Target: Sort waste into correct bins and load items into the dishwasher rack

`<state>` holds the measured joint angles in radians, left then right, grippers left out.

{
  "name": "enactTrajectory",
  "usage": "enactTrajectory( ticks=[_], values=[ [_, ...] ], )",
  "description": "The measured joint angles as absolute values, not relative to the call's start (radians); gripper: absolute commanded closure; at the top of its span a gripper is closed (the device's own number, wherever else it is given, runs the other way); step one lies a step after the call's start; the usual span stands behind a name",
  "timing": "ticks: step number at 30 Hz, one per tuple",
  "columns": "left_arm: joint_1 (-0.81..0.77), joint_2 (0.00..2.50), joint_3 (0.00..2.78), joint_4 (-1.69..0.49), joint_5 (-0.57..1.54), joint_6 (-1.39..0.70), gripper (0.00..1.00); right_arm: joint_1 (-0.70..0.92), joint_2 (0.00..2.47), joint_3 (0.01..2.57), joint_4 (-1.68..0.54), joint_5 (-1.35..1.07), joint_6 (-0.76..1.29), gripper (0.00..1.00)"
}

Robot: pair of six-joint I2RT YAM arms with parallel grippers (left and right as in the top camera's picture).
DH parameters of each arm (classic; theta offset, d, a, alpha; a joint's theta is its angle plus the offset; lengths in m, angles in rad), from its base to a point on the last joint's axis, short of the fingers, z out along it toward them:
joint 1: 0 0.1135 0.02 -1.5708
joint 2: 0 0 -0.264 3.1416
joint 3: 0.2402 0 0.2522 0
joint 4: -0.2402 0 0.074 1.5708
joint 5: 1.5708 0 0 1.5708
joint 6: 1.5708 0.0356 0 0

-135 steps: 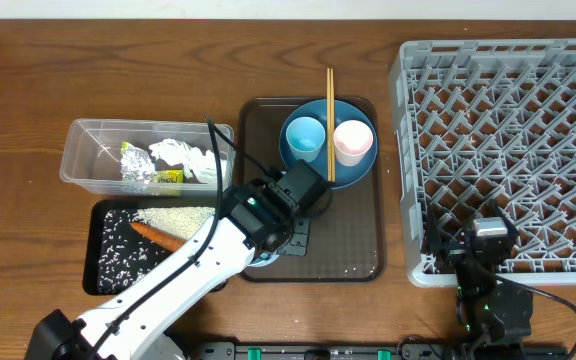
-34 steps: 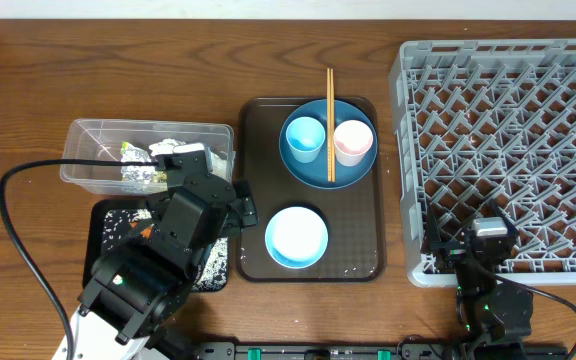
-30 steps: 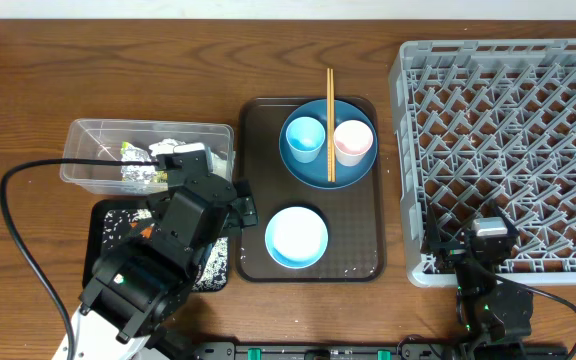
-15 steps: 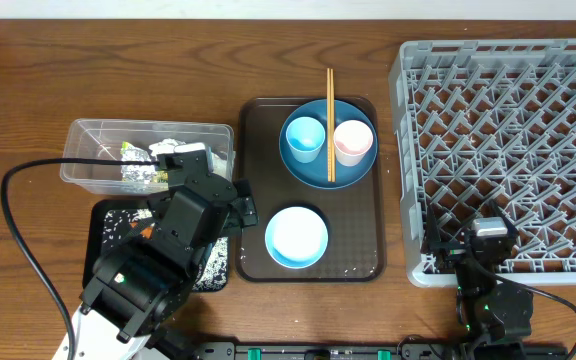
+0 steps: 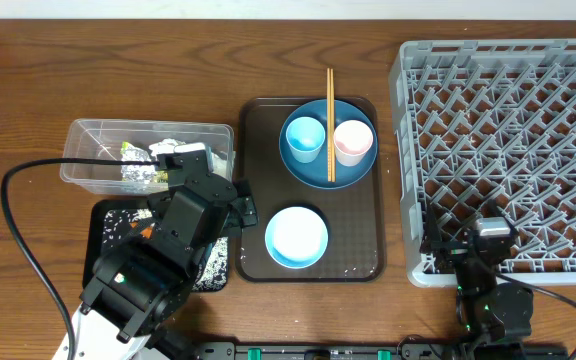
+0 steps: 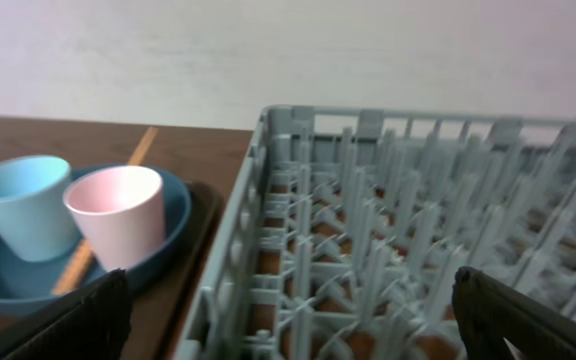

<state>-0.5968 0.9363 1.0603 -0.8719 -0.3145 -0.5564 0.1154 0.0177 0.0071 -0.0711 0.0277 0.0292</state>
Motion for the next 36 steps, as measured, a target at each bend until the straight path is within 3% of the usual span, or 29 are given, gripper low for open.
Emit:
enactTrajectory(
  ticks=[6,12,24,28,29,32,36],
  values=[
    [-0.597,0.936,1.060,-0.872,-0.315,-0.556,0.02,0.115,0.020,0.109,-0.264,-0.006,0.147,0.01],
    [-0.596,0.936,1.060,-0.873,-0.315,-0.556,0.02,0.115,0.081,0.429,-0.518,-0.018,0.182,0.01],
    [-0.596,0.941,1.060,-0.873,-0.320,-0.556,0.02,0.115,0.642,1.129,-1.113,-0.131,0.196,0.01],
    [-0.596,0.941,1.060,-0.873,-0.321,-0.556,0.02,0.115,0.828,1.263,-1.188,-0.185,0.198,0.01],
    [-0.596,0.941,1.060,-0.872,-0.321,-0.556,0.02,0.115,0.844,1.274,-1.189,-0.191,0.198,0.04],
    [-0.596,0.941,1.060,-0.872,-0.321,-0.556,0.02,0.115,0.916,1.288,-1.191,-0.225,0.199,0.42],
    [-0.596,0.941,1.060,-0.872,-0.321,-0.556,0.02,0.116,0.976,1.289,-1.209,-0.274,0.200,0.66]
  ],
)
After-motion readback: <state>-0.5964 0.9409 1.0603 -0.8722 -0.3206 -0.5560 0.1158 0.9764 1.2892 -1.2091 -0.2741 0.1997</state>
